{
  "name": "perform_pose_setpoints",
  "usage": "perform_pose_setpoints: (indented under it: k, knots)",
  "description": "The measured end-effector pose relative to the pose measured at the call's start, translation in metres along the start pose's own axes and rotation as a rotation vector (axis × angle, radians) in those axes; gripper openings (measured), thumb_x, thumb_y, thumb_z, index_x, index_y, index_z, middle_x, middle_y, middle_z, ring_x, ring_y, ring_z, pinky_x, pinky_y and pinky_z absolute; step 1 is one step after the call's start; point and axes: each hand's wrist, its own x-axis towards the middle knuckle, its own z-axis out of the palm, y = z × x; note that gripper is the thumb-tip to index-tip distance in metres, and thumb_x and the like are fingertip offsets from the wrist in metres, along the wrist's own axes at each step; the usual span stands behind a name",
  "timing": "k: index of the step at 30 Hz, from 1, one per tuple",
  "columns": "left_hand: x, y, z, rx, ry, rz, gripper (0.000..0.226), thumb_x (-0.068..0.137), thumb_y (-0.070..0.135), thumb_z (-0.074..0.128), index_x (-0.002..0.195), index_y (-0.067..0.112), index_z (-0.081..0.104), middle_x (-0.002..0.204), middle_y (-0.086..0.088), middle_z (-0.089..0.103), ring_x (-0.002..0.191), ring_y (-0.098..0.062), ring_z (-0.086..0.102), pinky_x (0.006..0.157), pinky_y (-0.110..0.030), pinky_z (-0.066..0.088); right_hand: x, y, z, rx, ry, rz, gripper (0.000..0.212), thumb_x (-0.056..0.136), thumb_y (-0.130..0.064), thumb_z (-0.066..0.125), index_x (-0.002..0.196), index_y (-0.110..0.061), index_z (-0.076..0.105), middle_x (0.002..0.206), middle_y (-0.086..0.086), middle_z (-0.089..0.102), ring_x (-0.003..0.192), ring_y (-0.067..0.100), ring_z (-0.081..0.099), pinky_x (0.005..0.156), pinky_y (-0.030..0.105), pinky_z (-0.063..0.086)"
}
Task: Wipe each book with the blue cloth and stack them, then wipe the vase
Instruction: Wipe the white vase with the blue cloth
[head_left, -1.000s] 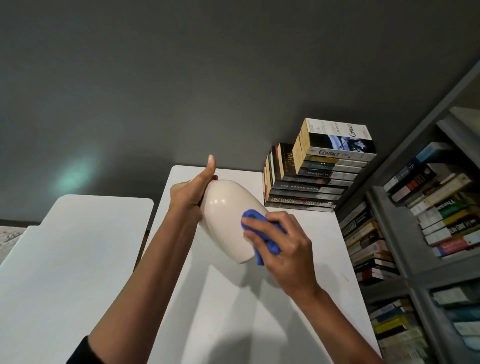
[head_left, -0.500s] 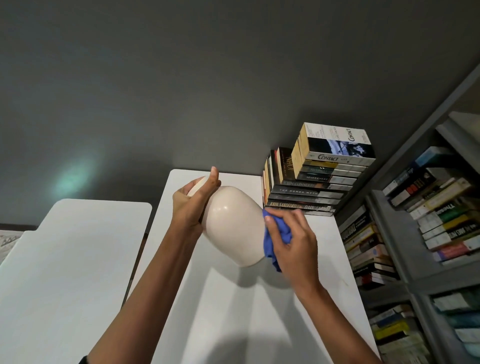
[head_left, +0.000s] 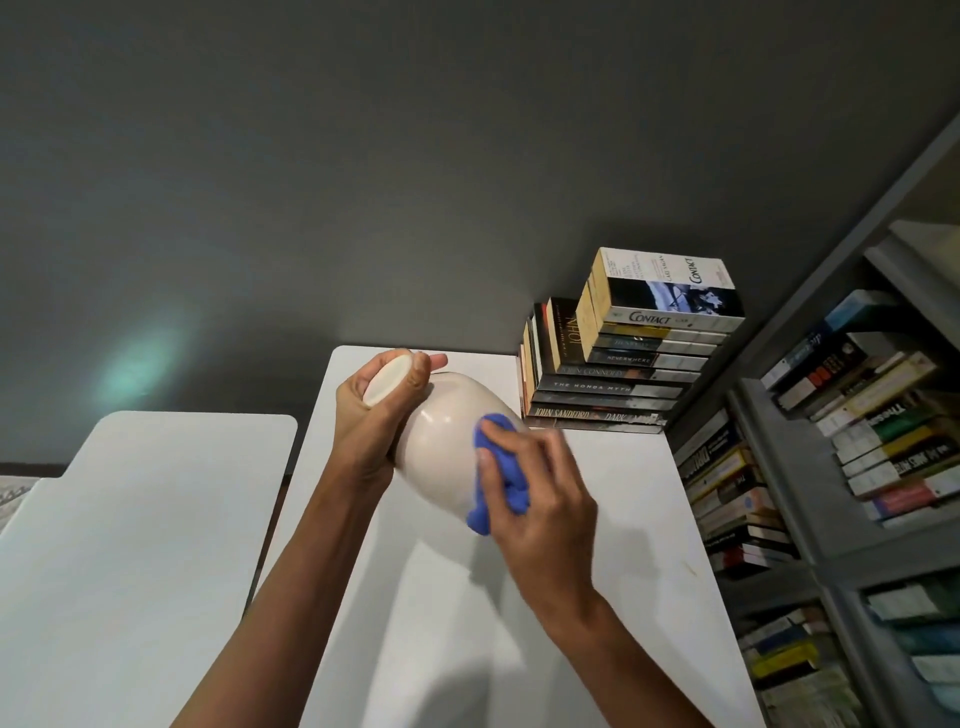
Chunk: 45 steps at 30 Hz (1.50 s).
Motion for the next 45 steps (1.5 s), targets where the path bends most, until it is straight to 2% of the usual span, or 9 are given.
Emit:
perform_pose_setpoints:
  k: [6,12,19,23,27,33,37,42,45]
  knots:
    - [0.008,0.003,-0.014,-0.018,-0.183,0.026,0.052,0.044,0.065,0.087,0.072,0.026,0.068,0.091,-0.001,0.076,0.074,-0.015,0.068,0.063,-0.027,0.055,0.033,0.02,0.0,0.108,-0.067,0.306,0.014,0.093,-0.032,0.057,0.093,-0.026,0.07,0.091,-0.008,0.055,0.082,0.006,0.055,0.069,0.03,0.048]
    - [0.012,0.013,-0.017,-0.014,-0.262,0.055,0.053,0.047,0.063,0.087,0.076,0.023,0.067,0.093,-0.001,0.077,0.068,-0.014,0.066,0.063,-0.024,0.055,0.043,-0.022,0.005,0.076,0.0,0.028,0.015,0.093,-0.028,0.058,0.101,-0.029,0.071,0.093,-0.007,0.053,0.083,0.013,0.057,0.066,0.031,0.049]
    - [0.01,0.009,-0.005,0.059,0.089,-0.023,0.049,0.067,0.046,0.084,0.089,0.005,0.07,0.079,0.003,0.074,0.066,-0.01,0.066,0.064,-0.026,0.056,-0.016,-0.004,0.032,-0.127,0.011,-0.347,0.043,0.082,-0.024,0.072,0.121,-0.035,0.056,0.1,-0.006,0.045,0.076,0.016,0.05,0.059,0.036,0.053]
    - [0.009,0.009,-0.003,0.048,0.11,-0.079,0.054,0.059,0.049,0.078,0.088,0.005,0.071,0.074,0.001,0.072,0.064,-0.011,0.064,0.062,-0.024,0.054,-0.001,-0.012,0.037,-0.157,0.044,-0.406,0.026,0.088,-0.028,0.068,0.114,-0.031,0.065,0.099,-0.002,0.047,0.072,0.022,0.054,0.061,0.035,0.051]
    - [0.007,0.006,-0.01,0.031,0.005,-0.088,0.041,0.064,0.044,0.086,0.079,0.01,0.069,0.075,0.002,0.073,0.064,-0.015,0.065,0.063,-0.027,0.055,0.035,-0.018,0.029,0.001,0.05,-0.08,0.016,0.091,-0.036,0.062,0.101,-0.03,0.073,0.093,-0.005,0.051,0.08,0.019,0.056,0.065,0.031,0.048]
    - [0.01,0.008,-0.028,-0.036,-0.302,0.021,0.049,0.046,0.061,0.089,0.072,0.025,0.069,0.082,-0.001,0.075,0.083,-0.015,0.07,0.07,-0.027,0.056,0.079,0.024,0.024,0.488,-0.532,0.407,0.013,0.09,-0.027,0.064,0.094,-0.019,0.075,0.097,0.001,0.062,0.091,0.003,0.06,0.087,0.023,0.045]
    - [0.015,0.013,-0.035,-0.058,-0.407,0.073,0.047,0.047,0.055,0.091,0.074,0.025,0.068,0.075,-0.002,0.073,0.095,-0.021,0.071,0.08,-0.026,0.054,0.052,0.049,0.023,0.671,-0.627,0.498,0.014,0.09,-0.022,0.062,0.095,-0.016,0.074,0.103,0.007,0.067,0.099,0.012,0.064,0.096,0.025,0.046]
    - [0.025,0.024,-0.045,0.003,-0.497,0.075,0.042,0.046,0.046,0.093,0.074,0.027,0.068,0.075,-0.001,0.073,0.094,-0.019,0.07,0.082,-0.026,0.053,0.026,0.058,0.014,0.546,-0.555,0.711,0.037,0.084,-0.047,0.064,0.074,-0.012,0.071,0.077,0.001,0.07,0.078,0.013,0.062,0.076,0.023,0.046]
    - [0.035,0.031,-0.05,0.035,-0.514,0.1,0.041,0.047,0.041,0.094,0.074,0.027,0.067,0.076,0.0,0.074,0.094,-0.018,0.07,0.082,-0.027,0.054,0.024,0.05,0.003,0.647,-0.815,0.948,0.053,0.083,-0.058,0.055,0.077,-0.008,0.072,0.08,0.005,0.073,0.075,0.014,0.066,0.073,0.024,0.048]
